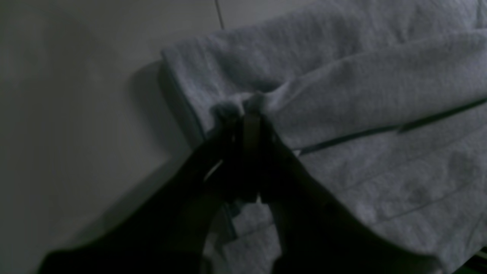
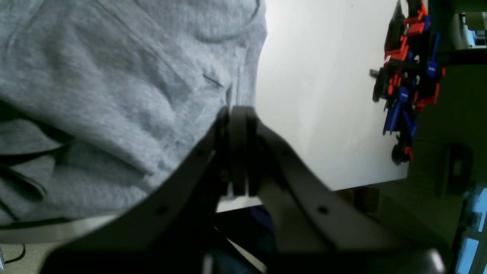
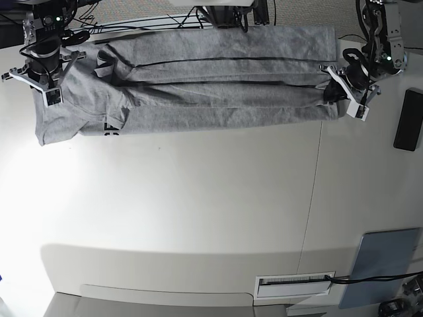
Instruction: Fold the T-shirt properly
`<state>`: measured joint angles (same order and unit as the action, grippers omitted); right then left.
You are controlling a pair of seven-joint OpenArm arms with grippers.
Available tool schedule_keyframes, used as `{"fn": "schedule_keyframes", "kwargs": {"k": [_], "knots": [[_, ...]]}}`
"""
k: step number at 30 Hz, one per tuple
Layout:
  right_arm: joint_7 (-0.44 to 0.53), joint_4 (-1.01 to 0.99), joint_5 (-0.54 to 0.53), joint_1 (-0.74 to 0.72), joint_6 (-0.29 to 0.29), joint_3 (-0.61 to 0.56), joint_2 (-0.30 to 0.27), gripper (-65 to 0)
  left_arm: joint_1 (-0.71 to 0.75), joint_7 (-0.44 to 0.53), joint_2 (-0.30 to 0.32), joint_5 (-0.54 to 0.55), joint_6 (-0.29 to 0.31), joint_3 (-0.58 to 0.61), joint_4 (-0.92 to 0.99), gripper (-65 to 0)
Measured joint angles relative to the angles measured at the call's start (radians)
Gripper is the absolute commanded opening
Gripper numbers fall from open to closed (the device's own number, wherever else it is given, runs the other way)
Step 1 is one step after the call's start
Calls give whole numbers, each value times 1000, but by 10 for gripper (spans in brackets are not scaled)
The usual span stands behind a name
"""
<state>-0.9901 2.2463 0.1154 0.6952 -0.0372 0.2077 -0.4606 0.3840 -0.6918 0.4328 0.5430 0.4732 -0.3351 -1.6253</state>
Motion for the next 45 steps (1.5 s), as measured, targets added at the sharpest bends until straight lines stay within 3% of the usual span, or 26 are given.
{"fn": "schedule_keyframes", "kwargs": {"k": [1, 4, 6, 11, 16, 19, 23, 26, 29, 33, 36, 45], "knots": [[0, 0, 0, 0, 0, 0, 0, -650, 0, 0, 0, 0, 0, 0, 0, -632], [1, 0, 0, 0, 0, 0, 0, -650, 0, 0, 0, 1, 4, 0, -1, -438], [7, 0, 0, 0, 0, 0, -2, -650, 0, 0, 0, 0, 6, 0, -3, -366], [19, 0, 0, 0, 0, 0, -2, -650, -1, -5, 19, 13, 6, 0, -3, -360], [23, 0, 0, -1, 0, 0, -2, -650, 0, -94, 73, 106, -1, -26, -2, -360], [30, 0, 0, -1, 0, 0, -2, -650, 1, -171, 81, 145, 56, -70, -2, -360], [30, 0, 0, -25, 0, 0, -2, -650, 1, -245, 80, 280, 108, -146, -2, -360], [31, 0, 0, -42, 0, 0, -2, -650, 0, -247, 80, 354, 108, -201, -2, -360], [31, 0, 0, -53, 0, 0, -2, -650, 1, -249, 80, 363, 73, -225, 0, -360], [33, 0, 0, -52, 0, 0, -2, -650, 4, -338, 77, 411, 78, -228, 30, -360], [33, 0, 0, -52, 0, 0, -2, -650, 31, -325, 72, 472, 78, -228, 59, -360], [32, 0, -4, -52, 0, 0, -2, -650, 48, -255, -34, 456, 134, -229, 127, -360]]}}
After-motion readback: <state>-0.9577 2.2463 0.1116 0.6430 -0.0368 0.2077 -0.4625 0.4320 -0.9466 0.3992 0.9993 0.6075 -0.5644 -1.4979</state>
